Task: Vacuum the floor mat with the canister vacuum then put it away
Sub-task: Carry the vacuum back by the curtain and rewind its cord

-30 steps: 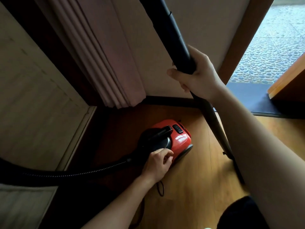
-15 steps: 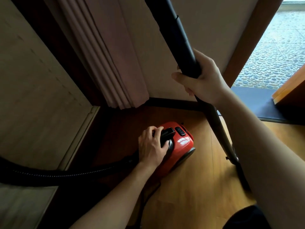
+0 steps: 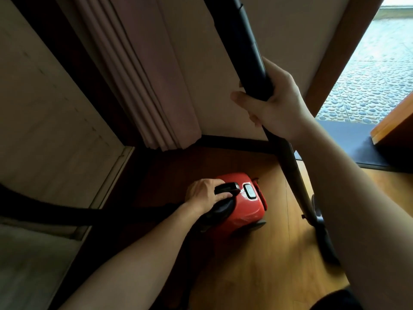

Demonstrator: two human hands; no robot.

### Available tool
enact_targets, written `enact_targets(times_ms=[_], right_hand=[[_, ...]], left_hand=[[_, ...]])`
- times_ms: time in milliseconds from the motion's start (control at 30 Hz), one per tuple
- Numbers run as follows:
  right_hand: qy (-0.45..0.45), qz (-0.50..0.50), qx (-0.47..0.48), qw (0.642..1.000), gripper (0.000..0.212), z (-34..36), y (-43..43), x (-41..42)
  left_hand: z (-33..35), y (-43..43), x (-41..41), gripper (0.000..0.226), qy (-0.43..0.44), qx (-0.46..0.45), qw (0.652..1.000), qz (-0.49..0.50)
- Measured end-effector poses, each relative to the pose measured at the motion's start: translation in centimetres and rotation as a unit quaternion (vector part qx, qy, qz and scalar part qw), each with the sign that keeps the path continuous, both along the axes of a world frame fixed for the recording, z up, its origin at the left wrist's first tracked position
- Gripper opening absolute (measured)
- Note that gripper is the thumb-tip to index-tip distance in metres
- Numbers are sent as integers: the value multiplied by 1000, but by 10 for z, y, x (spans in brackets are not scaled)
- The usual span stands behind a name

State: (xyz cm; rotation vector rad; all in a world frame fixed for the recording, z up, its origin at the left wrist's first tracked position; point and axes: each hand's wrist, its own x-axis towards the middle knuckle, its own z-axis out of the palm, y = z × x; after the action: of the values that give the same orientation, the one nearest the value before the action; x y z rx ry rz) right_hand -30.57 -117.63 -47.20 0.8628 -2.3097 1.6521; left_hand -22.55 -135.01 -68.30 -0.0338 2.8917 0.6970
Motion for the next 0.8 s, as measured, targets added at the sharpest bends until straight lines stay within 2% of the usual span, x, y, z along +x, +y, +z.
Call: enact_targets(times_ms=[133,300,367,433,533,800], right_hand=[[19,-39,7,999,47,0,3,-4],[25,-69,11,997,46,3,3,-6],[25,-80,13,996,45,3,3,-8],[22,-88,24,996,42,2,5,-10],[23,-87,33,995,24,0,9,-12],[24,0,73,997,41,-2,17,-13]], left_hand=[[5,2,-8,36,-39,-7,992,-119],[11,7,-16,41,-80,-9,975,-206],[12,8,-16,41,-83,1,979,-187],[8,10,-11,42,-47,36,990,-126],[0,15,-3,43,6,76,995,-66],[1,4,-23,40,-30,151,986,-67]])
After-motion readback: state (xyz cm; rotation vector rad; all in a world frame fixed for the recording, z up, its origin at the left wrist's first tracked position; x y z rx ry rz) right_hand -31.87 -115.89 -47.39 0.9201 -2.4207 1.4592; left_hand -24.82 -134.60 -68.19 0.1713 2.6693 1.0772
